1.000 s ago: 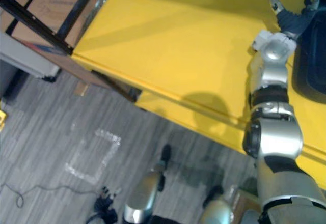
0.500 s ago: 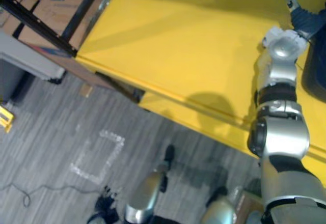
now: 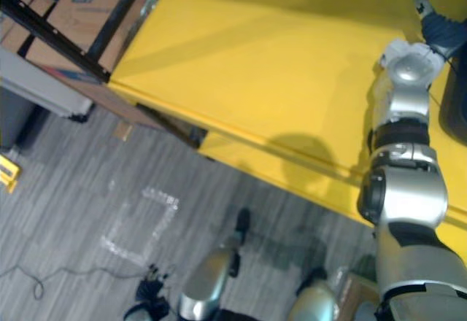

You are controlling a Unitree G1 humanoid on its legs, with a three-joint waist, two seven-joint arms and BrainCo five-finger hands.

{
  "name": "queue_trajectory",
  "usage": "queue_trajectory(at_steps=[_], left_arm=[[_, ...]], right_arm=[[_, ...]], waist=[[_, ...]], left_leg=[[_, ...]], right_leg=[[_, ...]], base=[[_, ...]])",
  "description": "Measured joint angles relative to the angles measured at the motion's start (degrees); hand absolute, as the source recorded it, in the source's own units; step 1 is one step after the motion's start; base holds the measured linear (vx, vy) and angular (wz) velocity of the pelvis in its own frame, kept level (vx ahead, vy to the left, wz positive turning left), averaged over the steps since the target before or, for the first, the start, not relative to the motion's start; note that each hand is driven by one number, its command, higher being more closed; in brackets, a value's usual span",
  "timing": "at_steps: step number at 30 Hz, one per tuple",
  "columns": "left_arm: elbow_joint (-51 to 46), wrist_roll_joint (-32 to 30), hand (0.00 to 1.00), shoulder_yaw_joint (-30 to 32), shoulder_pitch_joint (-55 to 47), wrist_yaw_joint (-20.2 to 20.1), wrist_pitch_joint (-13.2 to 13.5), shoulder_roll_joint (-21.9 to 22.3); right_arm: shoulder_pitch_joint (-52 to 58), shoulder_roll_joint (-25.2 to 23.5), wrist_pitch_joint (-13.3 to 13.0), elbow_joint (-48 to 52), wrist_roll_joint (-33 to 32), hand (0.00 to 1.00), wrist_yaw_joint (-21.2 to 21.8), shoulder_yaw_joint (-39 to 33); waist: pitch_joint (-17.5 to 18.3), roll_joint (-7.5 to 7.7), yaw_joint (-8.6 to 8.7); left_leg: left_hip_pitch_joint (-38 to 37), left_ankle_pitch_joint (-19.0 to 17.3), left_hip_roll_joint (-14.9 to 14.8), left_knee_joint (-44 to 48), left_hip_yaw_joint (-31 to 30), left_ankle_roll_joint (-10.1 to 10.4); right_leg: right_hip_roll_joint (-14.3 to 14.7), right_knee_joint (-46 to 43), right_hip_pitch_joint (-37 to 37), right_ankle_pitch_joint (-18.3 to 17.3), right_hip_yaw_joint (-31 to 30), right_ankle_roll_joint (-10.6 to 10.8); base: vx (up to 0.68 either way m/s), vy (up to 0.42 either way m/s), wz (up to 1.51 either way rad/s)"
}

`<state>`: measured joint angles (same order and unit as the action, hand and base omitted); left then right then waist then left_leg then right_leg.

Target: Walk over and take plastic housings, then place them on the shelf

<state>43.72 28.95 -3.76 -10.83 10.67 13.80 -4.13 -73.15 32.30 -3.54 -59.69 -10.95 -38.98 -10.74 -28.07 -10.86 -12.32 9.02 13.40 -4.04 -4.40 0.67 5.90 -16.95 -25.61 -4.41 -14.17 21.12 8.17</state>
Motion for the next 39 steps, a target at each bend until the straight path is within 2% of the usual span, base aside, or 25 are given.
queue_trajectory(at_steps=[6, 8, 11, 13, 15, 18, 21, 24, 28, 29, 31, 33, 35, 36, 39], left_arm=[[0.01, -0.02, 0.00, -0.04, 0.00, -0.36, 0.01, 0.00], [0.11, -0.02, 0.00, -0.08, -0.01, -0.45, 0.05, 0.00], [0.18, -0.21, 0.00, -0.19, 0.00, -0.88, 0.59, 0.00], [0.18, -0.60, 0.00, -0.19, 0.00, -0.86, 0.75, 0.00], [0.18, -2.85, 0.00, -0.16, 0.00, -0.76, 1.15, -0.03], [0.15, -3.54, 0.00, 0.04, 0.03, -0.32, 1.95, -0.02], [-0.27, -5.42, 0.00, 0.71, 0.05, 0.55, 3.06, -0.04], [-0.02, -7.57, 0.00, 2.02, 0.01, 2.01, 3.44, -0.03], [0.26, -10.13, 0.00, 5.55, -1.16, 3.79, 4.06, -0.02], [0.26, -10.87, 0.00, 6.03, -1.16, 4.13, 4.28, -0.01], [0.26, -12.26, 0.00, 7.88, -1.64, 4.46, 4.92, 0.01], [0.24, -14.26, 0.00, 9.55, -2.43, 4.73, 5.08, 0.06], [0.27, -14.36, 0.00, 11.70, -3.01, 4.78, 5.14, 0.12], [0.25, -14.36, 0.00, 13.26, -3.08, 4.94, 5.15, 0.08], [0.27, -16.12, 0.00, 17.00, -3.39, 5.61, 5.17, 0.02]], right_arm=[[0.00, 0.68, -0.20, -0.03, -0.03, 0.00, 0.71, -0.01], [0.02, 0.91, -0.87, -0.28, -0.09, 0.00, 2.87, 0.03], [0.91, 0.77, -4.49, -0.45, 0.20, 0.00, 10.26, 2.11], [1.38, 0.37, -6.06, -0.19, 0.45, 0.00, 13.67, 3.96], [3.52, -1.38, -9.30, 2.20, 0.45, 0.00, 19.82, 8.09], [5.38, -5.75, -11.59, 9.15, 0.50, 0.00, 25.33, 13.07], [5.49, -10.19, -12.07, 17.41, 0.50, 0.00, 27.52, 16.19], [5.78, -14.93, -13.08, 26.72, 0.77, 0.00, 27.62, 17.74], [10.89, -17.65, -13.07, 40.18, 0.62, 0.00, 27.06, 15.38], [11.89, -17.65, -13.09, 42.39, 0.47, 0.00, 26.64, 14.35], [16.08, -17.57, -13.16, 50.06, 0.49, 0.00, 25.87, 9.26], [19.57, -16.64, -13.77, 54.41, 0.77, 0.00, 24.68, 5.79], [24.37, -14.27, -13.55, 58.82, 0.93, 0.00, 25.21, 1.83], [29.29, -12.05, -12.89, 61.61, 0.86, 0.00, 25.95, -1.33], [41.30, -9.99, -10.35, 64.22, 0.33, 0.00, 26.92, -6.48]], waist=[[0.15, -0.22, 0.47], [0.33, -0.49, 0.47], [0.56, -0.82, 0.62], [0.56, -0.82, 0.62], [0.56, -0.81, 0.56], [0.56, -0.80, 0.58], [0.58, -0.72, 0.48], [1.39, 1.08, 0.43], [5.32, 6.60, 0.75], [5.75, 7.30, 0.80], [7.93, 9.72, 2.08], [9.94, 11.07, 3.38], [11.43, 12.04, 3.96], [13.07, 12.64, 4.68], [14.77, 13.49, 7.24]], left_leg=[[-0.02, 0.01, 0.03, 0.00, 0.55, 0.00], [-0.03, 0.00, 0.08, 0.00, 0.65, 0.00], [-0.04, 0.00, 0.00, 0.00, 0.94, 0.00], [-0.03, 0.00, -0.22, 0.00, 1.07, 0.00], [-0.09, 0.00, -1.04, -0.01, 1.11, 0.01], [-0.41, -0.01, -1.62, -0.04, 1.29, 0.02], [-1.53, -0.38, -2.29, -0.10, 1.35, 0.10], [-2.16, -1.21, -3.02, -0.13, 1.56, 0.07], [-3.53, -2.05, -3.16, -0.24, 2.39, 0.32], [-3.91, -2.16, -3.16, -0.26, 2.57, 0.41], [-5.19, -2.76, -3.03, -0.60, 3.05, 0.51], [-5.91, -3.27, -3.08, -0.65, 3.95, 0.49], [-7.12, -3.95, -3.48, -0.68, 5.96, 0.67], [-7.18, -4.14, -3.76, -0.70, 6.67, 0.74], [-9.25, -4.75, -5.28, -0.74, 10.10, 1.36]], right_leg=[[0.03, -0.19, -0.46, 0.07, -0.67, 0.12], [0.07, -0.08, -0.47, 0.14, -0.72, 0.21], [0.27, 0.38, -0.45, 0.40, -0.83, 0.46], [0.61, 0.90, -0.34, 0.75, -0.83, 0.43], [1.83, 2.76, 0.66, 1.90, -0.75, 0.33], [2.80, 5.18, 1.94, 3.10, -0.54, 0.33], [3.99, 8.34, 4.63, 4.47, 0.19, 0.28], [4.94, 11.69, 6.63, 5.89, 0.56, 0.18], [5.96, 16.61, 9.70, 7.75, 0.51, 0.30], [6.02, 17.26, 10.27, 7.98, 0.45, 0.33], [6.14, 19.24, 12.04, 8.67, 0.18, 0.52], [6.24, 20.22, 12.53, 9.07, -0.64, 0.51], [6.60, 20.76, 12.57, 9.49, -2.56, 0.48], [6.90, 21.60, 12.46, 9.99, -3.48, 0.44], [8.02, 22.23, 12.24, 10.59, -7.11, -0.05]], base=[[-0.01, -0.014, -0.04], [0.00, 0.000, 0.00], [0.00, -0.017, -0.04], [0.00, -0.028, -0.05], [0.02, -0.034, -0.06], [0.01, -0.023, -0.04], [0.00, 0.000, 0.00], [0.00, -0.012, -0.03], [0.06, -0.026, -0.07], [0.06, -0.017, -0.11], [0.04, -0.017, -0.10], [0.02, -0.012, -0.20], [0.01, -0.017, -0.49], [0.02, -0.022, -0.44], [0.01, -0.031, -0.59]])
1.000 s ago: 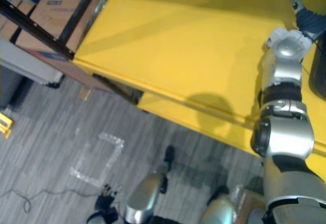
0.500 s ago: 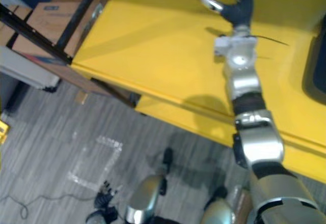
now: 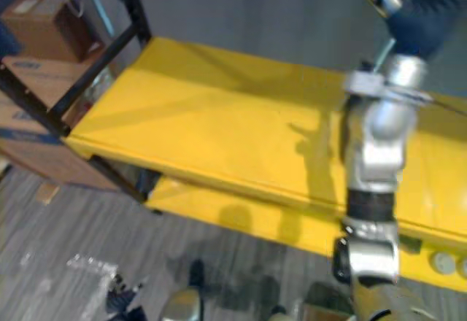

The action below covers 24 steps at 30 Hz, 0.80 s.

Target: Walk over and take plastic housings, then place them on the shelf

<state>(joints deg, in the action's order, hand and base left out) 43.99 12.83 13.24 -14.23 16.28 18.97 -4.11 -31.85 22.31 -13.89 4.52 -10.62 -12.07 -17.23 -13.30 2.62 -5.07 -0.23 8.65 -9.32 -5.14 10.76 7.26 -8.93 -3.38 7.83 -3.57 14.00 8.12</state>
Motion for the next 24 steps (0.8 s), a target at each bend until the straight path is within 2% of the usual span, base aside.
queue_trajectory(at_steps=[1, 4, 6, 9, 10, 13, 16, 19, 20, 22, 24], left_arm=[[0.00, -0.37, 0.00, 0.30, 0.05, 0.10, 0.09, -0.01], [-0.67, -1.72, 0.00, 1.33, 0.03, -0.39, 2.94, 1.02], [-6.54, -3.02, 0.00, 0.47, -0.99, -1.67, 5.96, 3.52], [-14.29, -4.87, 0.00, -4.55, -1.66, -2.02, 8.06, 4.30], [-19.71, -4.59, 0.00, -7.71, -1.48, -2.66, 8.63, 4.42], [-26.50, -3.62, 0.00, -12.97, -1.88, -2.21, 9.00, 4.99], [-30.34, -1.52, 0.00, -15.88, -2.83, -1.82, 9.36, 4.59], [-33.08, -1.23, 0.00, -16.13, -2.73, -1.23, 9.71, 4.36], [-34.06, 0.35, 0.00, -16.48, -2.44, -1.10, 9.72, 4.38], [-35.47, 0.84, 0.00, -17.27, -1.71, -0.56, 9.60, 4.03], [-37.38, 0.72, 0.00, -19.05, 0.40, -0.01, 9.23, 2.15]], right_arm=[[3.12, 0.00, 0.34, 0.49, -0.39, 0.00, -0.10, -1.10], [19.63, -2.66, 0.79, 1.96, -3.84, 0.00, 0.64, -6.01], [32.86, -7.83, 0.69, 2.35, -7.40, 0.00, 2.92, -8.08], [44.45, -14.00, -0.02, 2.28, -9.06, 0.00, 3.64, -8.16], [49.63, -17.16, -1.95, 1.44, -8.56, 0.00, 3.49, -6.95], [54.37, -20.20, -5.62, -1.89, -7.41, 0.00, 3.19, -3.85], [54.83, -20.41, -7.36, -5.60, -5.34, 0.00, 3.22, -0.51], [54.63, -20.49, -8.86, -5.58, -4.21, 0.00, 3.17, 2.20], [54.21, -20.39, -8.90, -5.71, -4.24, 0.00, 3.08, 3.02], [53.11, -20.63, -8.93, -5.82, -4.18, 0.00, 1.71, 4.29], [50.91, -20.65, -9.70, -7.39, -4.03, 0.00, -0.75, 5.18]], waist=[[0.57, 0.16, 0.76], [2.42, 0.04, 3.24], [3.46, -0.62, 6.06], [4.10, -1.69, 8.07], [4.25, -2.02, 9.27], [4.12, -2.15, 10.66], [3.96, -1.91, 10.42], [3.71, -1.42, 10.18], [3.72, -1.58, 9.41], [3.41, -1.90, 9.01], [1.47, -1.06, 8.78]], left_leg=[[-0.11, -0.07, -0.29, 0.00, 0.68, 0.12], [-1.10, -0.19, -1.79, -0.01, 3.60, 0.91], [-1.40, -0.27, -2.51, -0.01, 5.70, 1.05], [-1.81, -0.47, -3.04, 0.00, 8.38, 1.31], [-1.81, -0.48, -3.31, 0.00, 9.99, 1.31], [-2.32, -1.04, -3.45, 0.01, 12.42, 1.65], [-2.74, -1.10, -3.39, 0.01, 13.30, 1.60], [-2.54, -1.13, -2.97, 0.06, 13.27, 1.62], [-1.72, -1.08, -2.67, 1.66, 13.11, 0.84], [0.23, -1.88, -2.44, 2.86, 12.62, 0.27], [2.60, -1.87, -1.89, 4.61, 10.78, 0.13]], right_leg=[[0.22, 0.08, -0.29, 0.08, -0.41, -0.12], [1.73, 0.20, -1.70, 0.57, -3.45, -0.77], [2.28, 0.08, -3.01, 0.99, -5.70, -1.00], [2.66, -0.10, -4.53, 1.55, -8.26, -0.97], [2.93, -0.09, -5.83, 2.17, -9.90, -0.97], [3.17, 0.42, -6.91, 2.71, -12.77, -0.26], [3.13, 1.05, -7.06, 2.86, -13.53, -0.03], [2.36, 1.60, -7.34, 2.86, -13.63, -0.03], [1.94, 1.81, -7.73, 2.97, -13.97, 0.10], [1.64, 1.64, -8.08, 2.98, -13.98, 0.14], [1.02, -0.54, -10.22, 3.00, -13.21, 0.18]], base=[[-0.01, -0.059, -0.60], [0.00, -0.050, -0.56], [0.00, -0.035, -0.48], [-0.03, -0.005, -0.53], [-0.06, 0.003, -0.57], [-0.09, 0.001, -0.50], [-0.10, -0.003, -0.19], [-0.05, 0.015, -0.01], [0.00, 0.035, -0.06], [-0.03, 0.016, 0.16], [-0.04, 0.020, 0.37]])
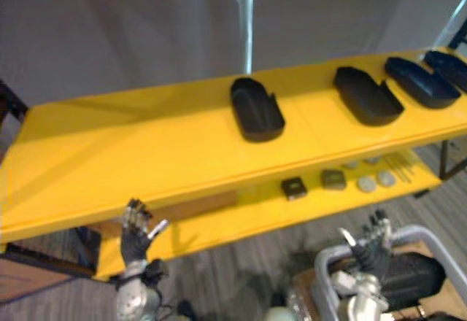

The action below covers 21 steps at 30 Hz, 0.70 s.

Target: Walk over and take plastic housings, then place them on the shelf

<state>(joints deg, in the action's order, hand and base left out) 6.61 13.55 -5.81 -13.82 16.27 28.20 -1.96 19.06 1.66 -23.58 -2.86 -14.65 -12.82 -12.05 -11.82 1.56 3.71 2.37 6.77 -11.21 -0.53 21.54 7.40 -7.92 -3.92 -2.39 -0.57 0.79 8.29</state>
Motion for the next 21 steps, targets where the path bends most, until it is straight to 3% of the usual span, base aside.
queue_trajectory(at_steps=[4, 7, 10, 14, 16, 19, 21], left_arm=[[-1.07, -0.38, 0.00, -1.19, 2.81, -0.08, -0.88, -1.76], [-2.79, -1.89, 0.00, -3.10, 2.95, -1.35, -1.00, -2.37], [-3.59, -2.47, 0.00, -5.55, 2.13, -3.98, -2.64, -3.61], [-3.42, -3.43, 0.00, -18.54, 2.32, -18.09, -5.35, -7.60], [-2.96, -3.45, 0.00, -25.20, 2.74, -23.12, -8.28, -7.11], [0.50, -3.41, 0.00, -28.46, 5.04, -25.68, -12.63, -6.58], [3.65, -4.35, 0.00, -28.62, 6.57, -26.07, -14.70, -6.79]], right_arm=[[-4.64, 0.14, -0.56, -0.59, 0.97, 0.00, -3.88, 0.07], [-4.88, 0.20, -1.08, -0.61, 2.00, 0.00, -6.55, 1.01], [-4.66, 0.37, -1.54, -0.56, 2.08, 0.00, -8.42, 1.34], [-5.06, 3.18, -1.54, 0.05, 1.92, 0.00, -9.61, 2.29], [-8.19, 6.88, -1.54, 0.09, 1.92, 0.00, -9.35, 2.63], [-10.66, 10.55, -1.83, 0.08, 0.28, 0.00, -7.42, 2.51], [-10.28, 11.67, -1.90, -0.10, -1.58, 0.00, -5.52, 2.57]], waist=[[-4.22, 0.40, 0.00], [-4.86, 0.41, -0.06], [-5.16, 0.27, -0.09], [-5.29, 0.25, 0.12], [-5.55, -0.50, 0.01], [-5.83, -0.59, 0.40], [-6.01, -0.87, 0.88]], left_leg=[[4.18, -1.20, -0.40, 4.53, -2.14, -1.07], [4.86, -1.77, -0.24, 5.29, -2.40, -1.29], [5.89, -4.53, -1.24, 9.45, -1.97, -1.27], [7.06, -13.53, -4.50, 21.68, -1.28, 0.23], [7.80, -21.01, -2.98, 28.08, -11.89, 1.20], [7.96, -27.54, 0.05, 32.90, -17.62, 0.54], [8.73, -29.67, 1.14, 35.28, -17.78, -0.35]], right_leg=[[-0.16, -1.80, -1.58, 0.08, 1.40, 0.07], [-0.54, -1.74, -1.58, -0.03, 2.03, 0.19], [-0.49, -1.70, -1.59, -0.16, 1.20, 0.50], [1.66, -1.74, -2.31, 0.25, -5.79, 1.02], [3.95, -1.47, -4.30, 1.39, -12.71, 1.18], [5.09, -1.57, -6.93, 2.74, -19.84, 2.38], [4.79, -1.45, -8.04, 3.63, -22.17, 2.91]], base=[[-0.04, 0.011, 0.24], [0.03, 0.023, 0.09], [0.04, 0.025, -0.19], [0.03, 0.052, -0.84], [-0.04, 0.225, -1.82], [-0.04, 0.265, -1.40], [-0.04, 0.277, -0.83]])
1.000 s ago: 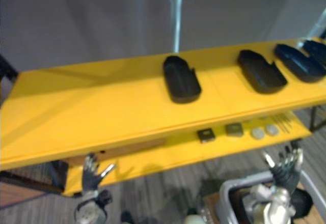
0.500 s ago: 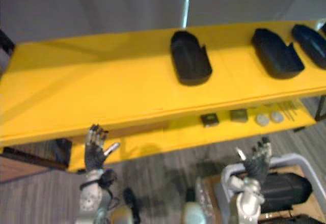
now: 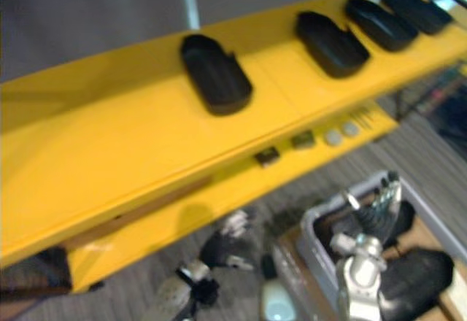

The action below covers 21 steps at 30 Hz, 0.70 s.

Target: Walk over and take plastic housings, then place them on the shelf

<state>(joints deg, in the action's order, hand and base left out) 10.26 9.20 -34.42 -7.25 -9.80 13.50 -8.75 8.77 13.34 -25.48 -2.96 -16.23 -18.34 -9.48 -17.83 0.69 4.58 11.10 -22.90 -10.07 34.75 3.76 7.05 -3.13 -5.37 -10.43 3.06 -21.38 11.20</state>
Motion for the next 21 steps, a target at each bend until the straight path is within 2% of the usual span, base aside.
queue_trajectory(at_steps=[1, 3, 7, 10, 11, 13, 16, 18, 19, 21], left_arm=[[2.29, -0.67, 0.00, 0.12, 0.61, 0.09, -1.42, -1.10], [7.08, -1.17, 0.00, 0.21, 0.60, 0.91, -2.61, -2.21], [15.57, -1.17, 0.00, 2.64, -0.05, 4.32, -3.38, -1.76], [23.93, -0.24, 0.00, 11.23, -1.66, 6.89, -3.49, 0.56], [26.32, -0.23, 0.00, 15.70, -1.52, 7.32, -2.84, 0.96], [29.24, -0.22, 0.00, 20.77, -0.72, 7.33, -1.30, 1.26], [34.51, -0.30, 0.00, 26.13, 1.07, 7.04, -1.27, 1.11], [36.30, 1.75, 0.00, 28.83, 1.19, 7.69, -2.53, 0.63], [36.01, 2.23, 0.00, 31.20, 1.29, 9.54, -4.16, 0.72], [35.87, 2.21, 0.00, 34.89, 1.50, 11.41, -6.38, 1.43]], right_arm=[[-0.04, -0.07, 0.00, -0.25, -1.12, 0.00, 1.16, 0.39], [-0.08, -0.09, -0.12, -0.45, -1.20, 0.00, 2.86, 1.18], [-0.45, -0.47, -1.01, -0.97, -2.79, 0.00, 6.43, 1.27], [-2.09, -0.96, -1.25, -0.99, -2.80, 0.00, 8.56, 1.24], [-3.44, -1.13, -1.24, -1.34, -2.77, 0.00, 8.57, 1.24], [-6.51, -1.11, -0.56, -3.42, -2.69, 0.00, 7.60, 1.24], [-9.46, -1.50, 0.64, -5.94, -2.63, 0.00, 4.14, 1.25], [-8.39, -3.53, 1.01, -6.42, -2.74, 0.00, 1.65, 0.81], [-5.08, -6.63, 0.66, -5.84, -3.03, 0.00, 0.64, 0.40], [0.30, -9.80, 0.52, -2.28, -3.16, 0.00, 0.92, 0.54]], waist=[[-0.10, 0.04, 0.40], [-0.12, 0.05, 0.98], [-0.13, 0.05, 0.66], [-0.19, -0.07, 0.19], [-0.36, -0.29, -0.54], [-0.43, -0.49, -1.28], [-1.10, -1.55, -2.55], [-1.82, -1.62, -2.54], [-2.40, -1.01, -2.60], [-3.20, -0.58, -2.89]], left_leg=[[0.12, -0.74, 0.21, 1.06, 1.27, -0.59], [-0.22, -1.07, 1.00, 1.21, 2.45, -1.09], [-0.53, -1.11, 1.33, 0.68, 2.83, -1.22], [-0.54, -1.08, 1.38, 0.40, 2.43, -1.27], [0.15, -1.14, 1.45, 0.97, 1.43, -1.31], [1.14, -1.68, 1.42, 2.33, -0.17, -1.47], [2.24, -4.26, 0.80, 7.54, -2.80, -1.65], [2.43, -6.20, 0.70, 10.89, -4.14, -2.47], [2.39, -7.60, 0.14, 13.52, -3.09, -3.45], [1.04, -8.71, -1.12, 15.28, -0.21, -4.67]], right_leg=[[-0.26, -0.07, -0.47, 0.60, -0.82, 0.78], [-1.23, 0.23, -0.58, 1.04, -0.85, 1.17], [-1.70, 0.76, -0.51, 1.37, -0.89, 1.39], [-1.69, 1.10, -0.41, 1.41, -0.68, 1.17], [-1.64, 1.05, -0.43, 1.34, 0.11, 1.06], [-1.28, 0.44, -0.38, 1.11, 1.11, 0.76], [0.82, -2.83, -0.55, 0.34, 1.29, 0.62], [2.12, -5.29, -0.74, 0.26, 1.05, 0.54], [2.83, -8.01, -1.67, 0.40, 1.70, 0.26], [2.28, -7.62, -1.63, 4.32, 8.16, -1.08]], base=[[-0.03, 0.221, -0.41], [-0.02, 0.167, -0.26], [0.00, 0.056, -0.03], [-0.01, -0.002, 0.04], [-0.02, -0.005, 0.16], [-0.04, -0.002, 0.23], [-0.07, 0.078, 0.02], [-0.13, 0.149, -0.26], [-0.20, 0.163, -0.64], [-0.20, 0.130, -0.95]])
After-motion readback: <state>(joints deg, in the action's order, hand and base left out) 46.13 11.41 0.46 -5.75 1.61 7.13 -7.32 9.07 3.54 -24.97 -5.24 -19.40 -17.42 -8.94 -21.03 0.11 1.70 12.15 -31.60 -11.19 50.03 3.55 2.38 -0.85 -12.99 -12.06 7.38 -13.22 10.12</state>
